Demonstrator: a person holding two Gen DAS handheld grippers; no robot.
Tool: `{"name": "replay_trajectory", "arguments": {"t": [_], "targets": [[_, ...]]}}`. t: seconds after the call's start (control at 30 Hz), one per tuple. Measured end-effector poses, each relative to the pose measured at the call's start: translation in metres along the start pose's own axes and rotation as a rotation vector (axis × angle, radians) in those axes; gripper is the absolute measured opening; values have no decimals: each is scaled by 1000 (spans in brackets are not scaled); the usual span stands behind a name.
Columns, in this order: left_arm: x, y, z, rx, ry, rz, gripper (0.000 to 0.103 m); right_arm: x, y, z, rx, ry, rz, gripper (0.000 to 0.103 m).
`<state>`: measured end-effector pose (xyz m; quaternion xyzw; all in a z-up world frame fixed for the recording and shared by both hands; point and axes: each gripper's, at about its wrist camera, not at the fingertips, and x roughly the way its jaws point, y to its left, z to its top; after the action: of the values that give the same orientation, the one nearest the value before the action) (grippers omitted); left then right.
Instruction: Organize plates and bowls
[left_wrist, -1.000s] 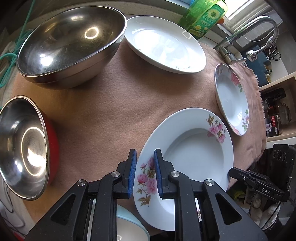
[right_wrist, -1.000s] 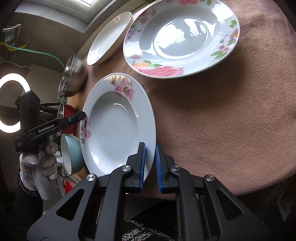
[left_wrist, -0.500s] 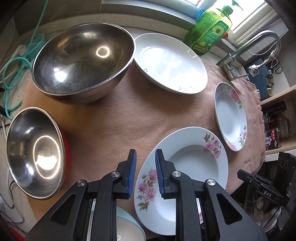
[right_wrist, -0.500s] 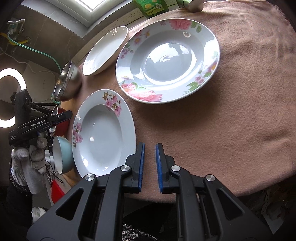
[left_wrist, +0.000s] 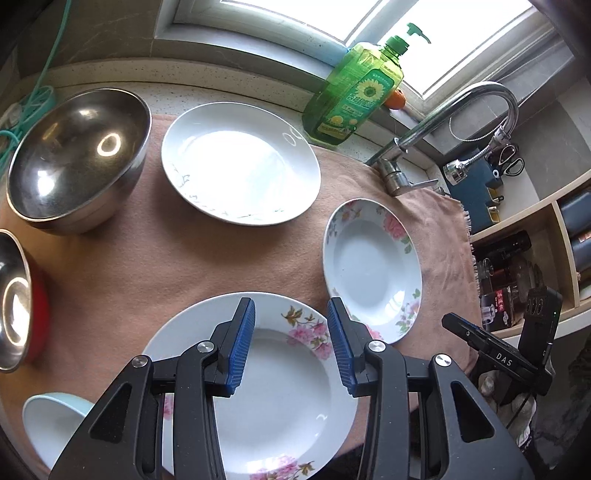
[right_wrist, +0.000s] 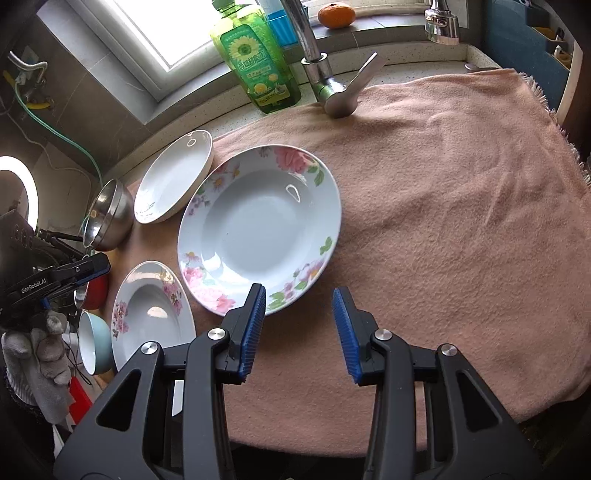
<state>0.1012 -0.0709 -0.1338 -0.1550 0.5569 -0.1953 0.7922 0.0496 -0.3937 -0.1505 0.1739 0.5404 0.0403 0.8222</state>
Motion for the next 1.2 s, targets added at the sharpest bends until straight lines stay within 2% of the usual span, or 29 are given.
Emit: {"name": "replay_trajectory", "arguments": {"t": [0.37, 0.83, 1.03, 1.1, 1.2], "targets": [[33, -27, -3, -27, -14, 9, 39, 20, -33, 38, -57, 29, -9, 39], [66, -23, 6, -114, 24, 3, 39, 56, -51, 69, -49, 110, 77, 39], [73, -24, 7, -104, 35, 8, 36, 62, -52, 71, -50, 130, 110, 39], [75, -26, 8, -99, 41, 9, 36, 65, -51, 72, -46, 138, 125, 33], [76, -28, 9, -88, 47, 18, 27, 69, -48, 72, -43, 154, 150, 25]]}}
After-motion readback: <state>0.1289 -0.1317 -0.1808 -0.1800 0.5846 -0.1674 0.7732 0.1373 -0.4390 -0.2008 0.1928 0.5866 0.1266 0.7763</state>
